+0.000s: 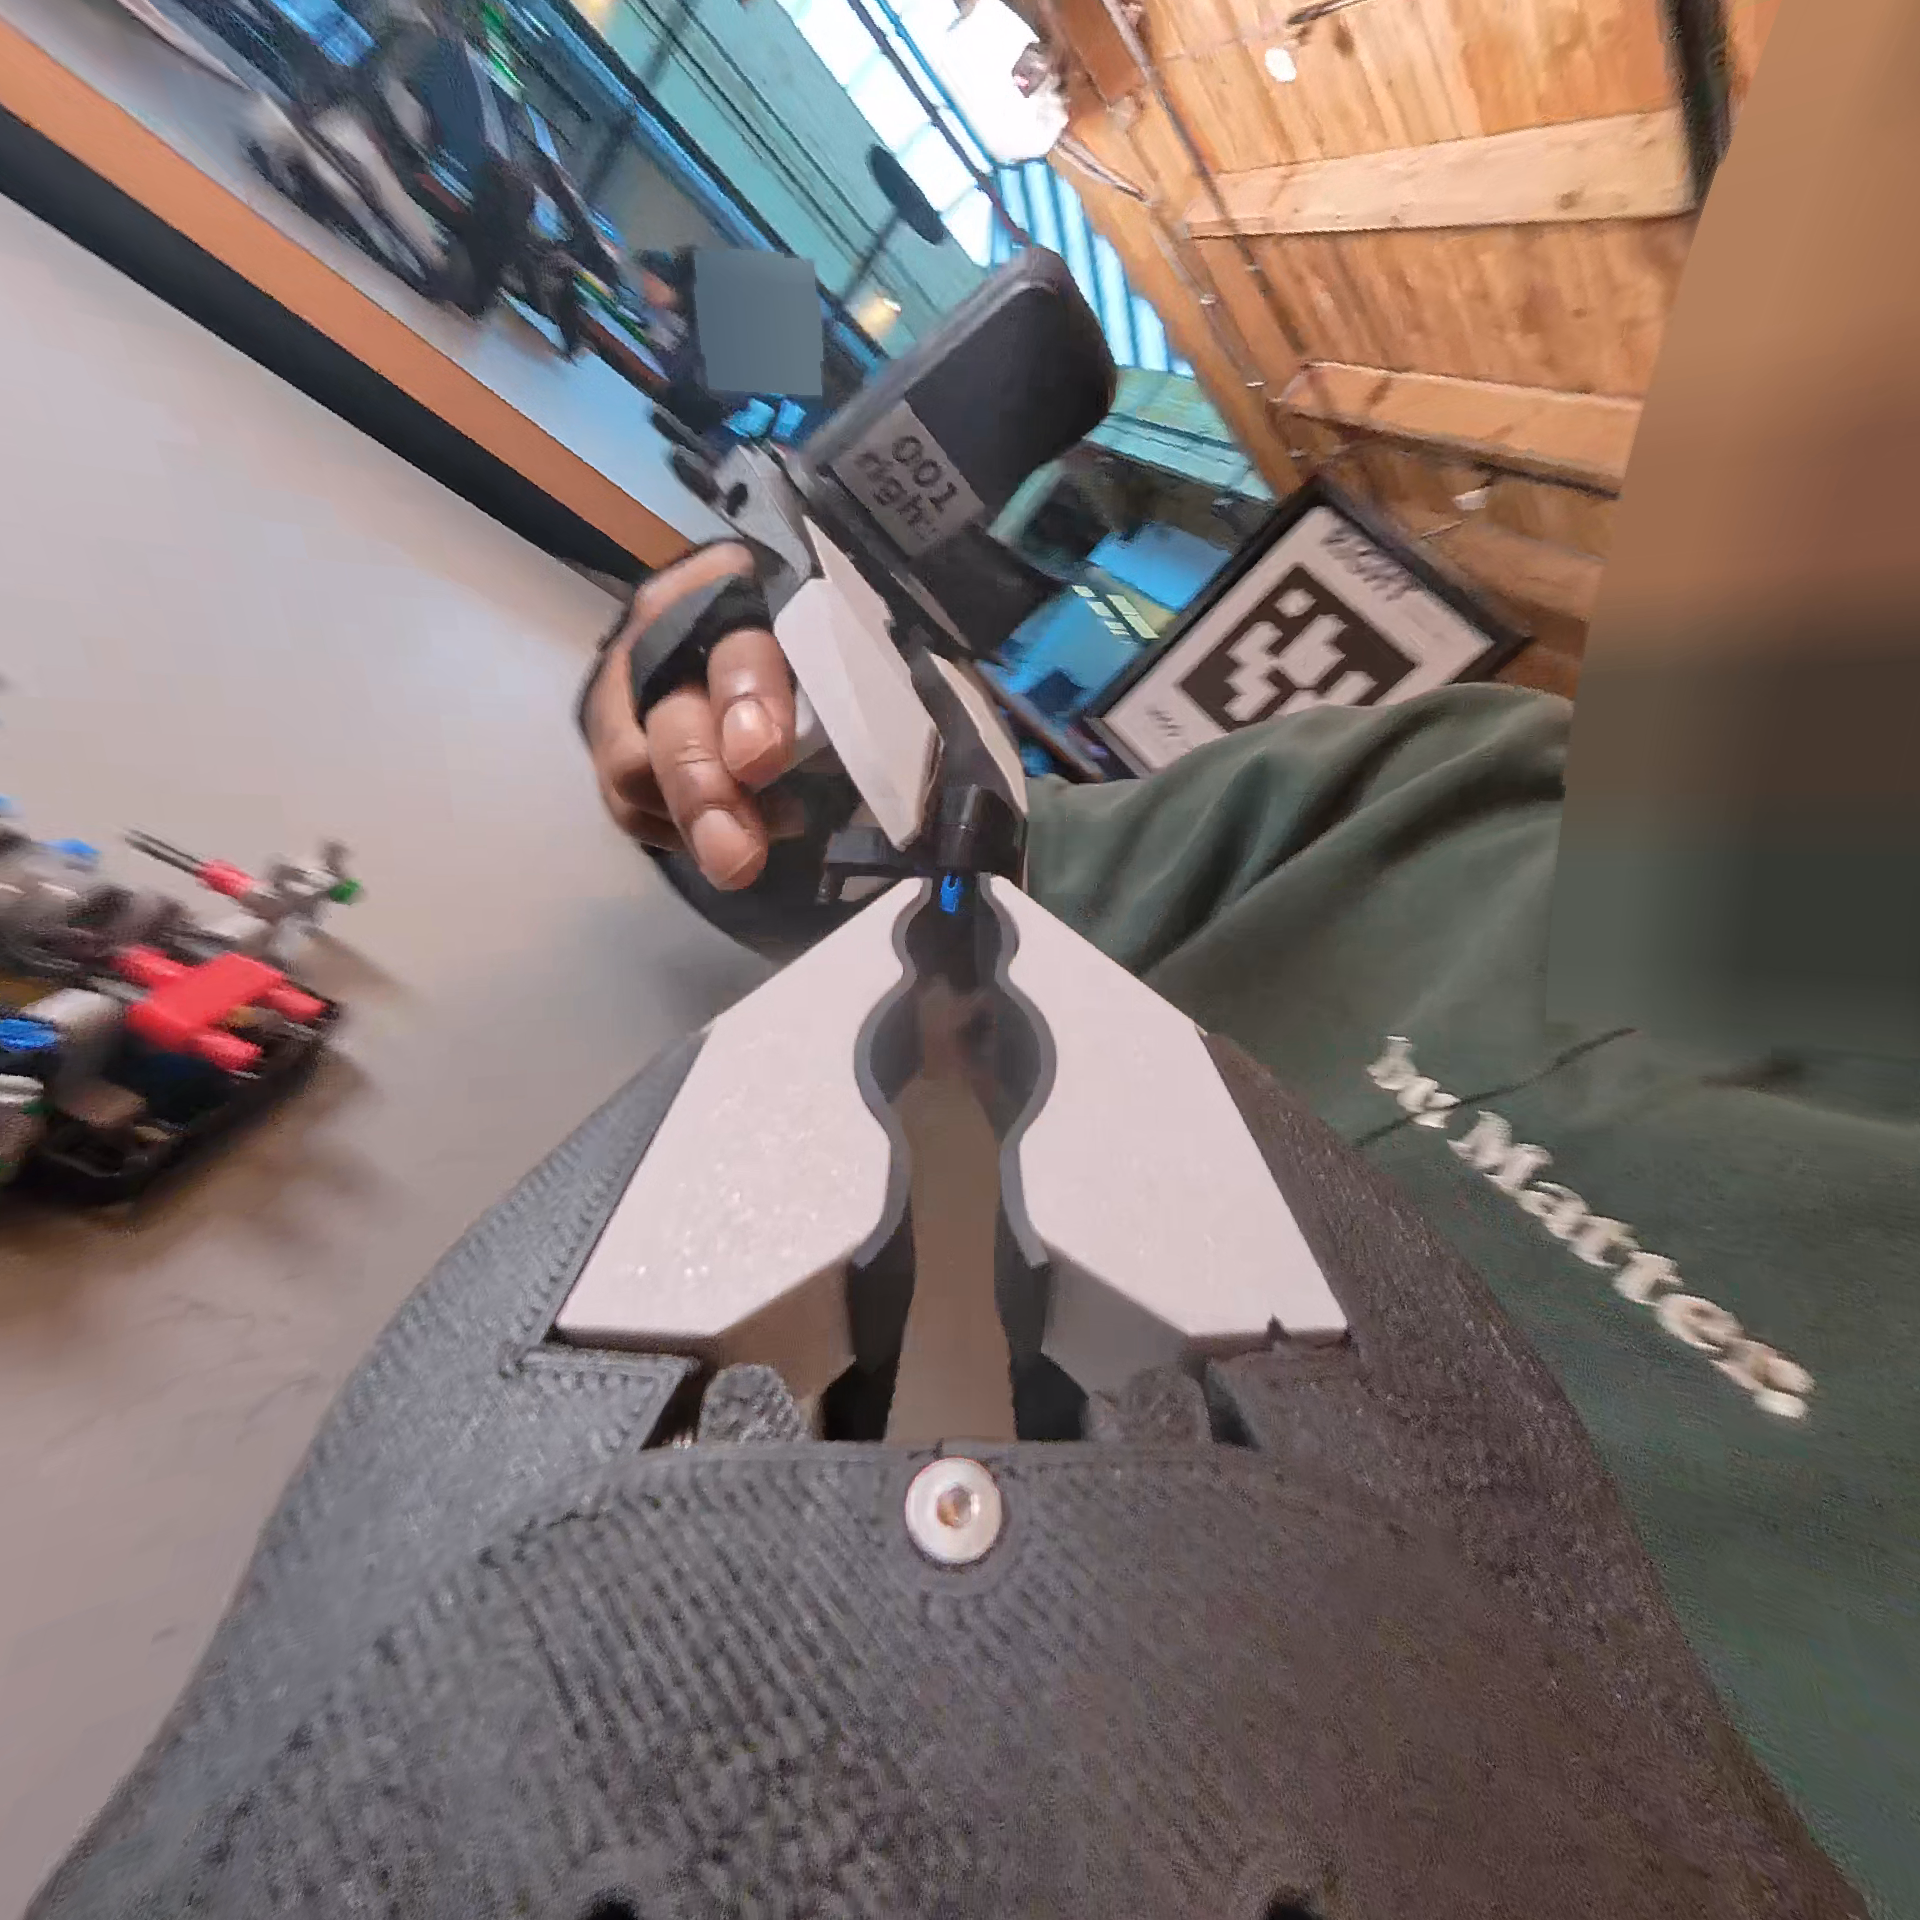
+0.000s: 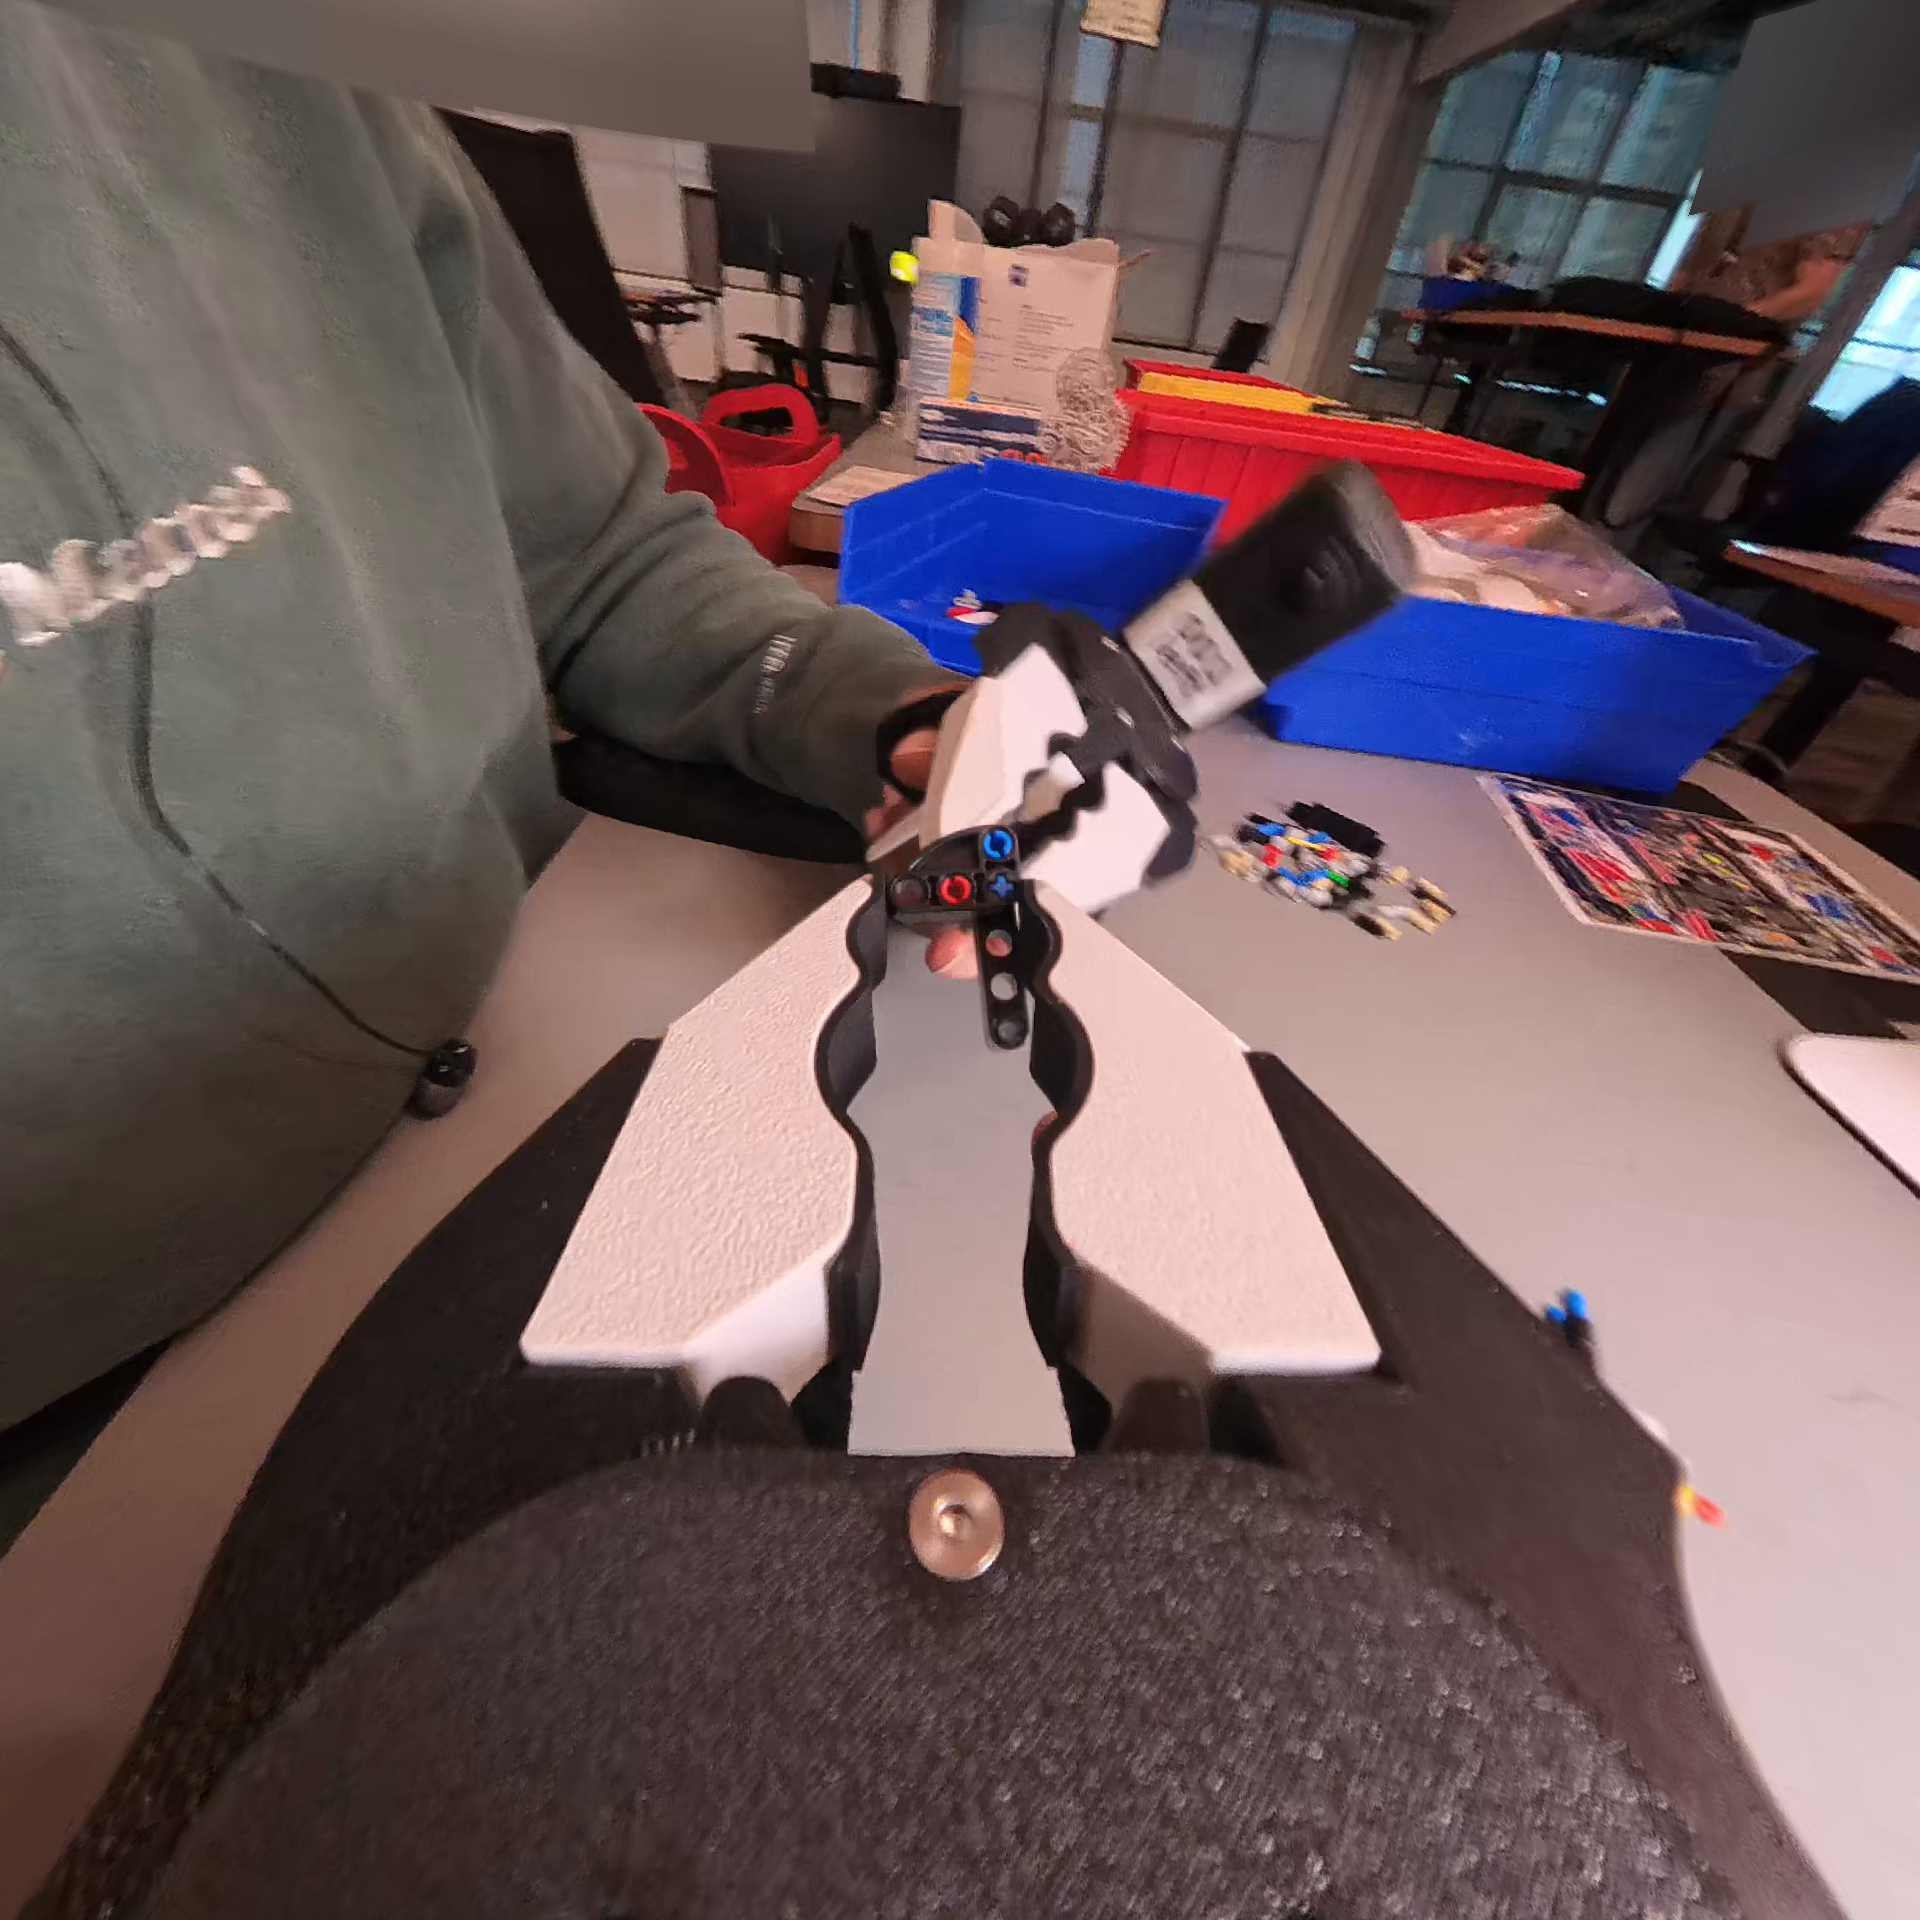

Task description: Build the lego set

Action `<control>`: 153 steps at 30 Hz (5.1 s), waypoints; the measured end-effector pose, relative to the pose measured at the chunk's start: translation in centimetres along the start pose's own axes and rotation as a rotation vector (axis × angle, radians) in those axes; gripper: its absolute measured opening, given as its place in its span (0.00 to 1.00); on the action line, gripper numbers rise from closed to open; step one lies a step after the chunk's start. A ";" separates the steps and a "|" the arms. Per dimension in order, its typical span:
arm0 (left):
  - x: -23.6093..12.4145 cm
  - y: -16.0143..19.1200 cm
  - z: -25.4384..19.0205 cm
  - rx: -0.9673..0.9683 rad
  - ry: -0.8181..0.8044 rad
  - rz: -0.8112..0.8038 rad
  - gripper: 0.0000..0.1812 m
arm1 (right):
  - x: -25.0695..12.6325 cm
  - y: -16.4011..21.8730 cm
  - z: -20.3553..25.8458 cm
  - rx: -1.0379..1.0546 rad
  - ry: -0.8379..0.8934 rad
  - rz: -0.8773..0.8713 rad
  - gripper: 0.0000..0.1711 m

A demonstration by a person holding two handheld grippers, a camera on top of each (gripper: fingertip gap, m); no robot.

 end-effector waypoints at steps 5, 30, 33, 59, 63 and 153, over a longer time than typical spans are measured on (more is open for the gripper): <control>-0.6 -0.5 -1.1 0.501 -0.387 -0.098 0.01 | -0.9 0.1 -1.9 0.088 0.176 0.048 0.18; -1.7 -0.9 0.9 0.768 -0.803 0.019 0.17 | -4.1 2.3 -4.4 0.174 0.319 0.426 0.07; -2.8 -2.3 3.1 0.691 -0.846 0.137 0.19 | -4.7 3.7 -4.8 0.157 0.328 0.575 0.07; -1.7 -3.6 6.9 0.562 -0.736 0.408 0.12 | -0.4 5.0 -5.3 0.168 0.026 0.946 0.07; -1.8 -3.6 6.8 0.558 -0.733 0.407 0.12 | 0.0 4.7 -5.3 0.139 0.013 0.999 0.07; -1.6 -3.4 7.0 0.520 -0.745 0.434 0.12 | 0.7 3.1 -8.5 0.239 -0.152 1.031 0.15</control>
Point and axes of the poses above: each gripper's, where its closed fingertips meet, x out along the fingers, y out of its underside, z = x × y across the jaws, the point moved 10 cm from there along -x, back along the fingers, and after that the axes turned 13 degrees about -x, right-handed, at the moved point
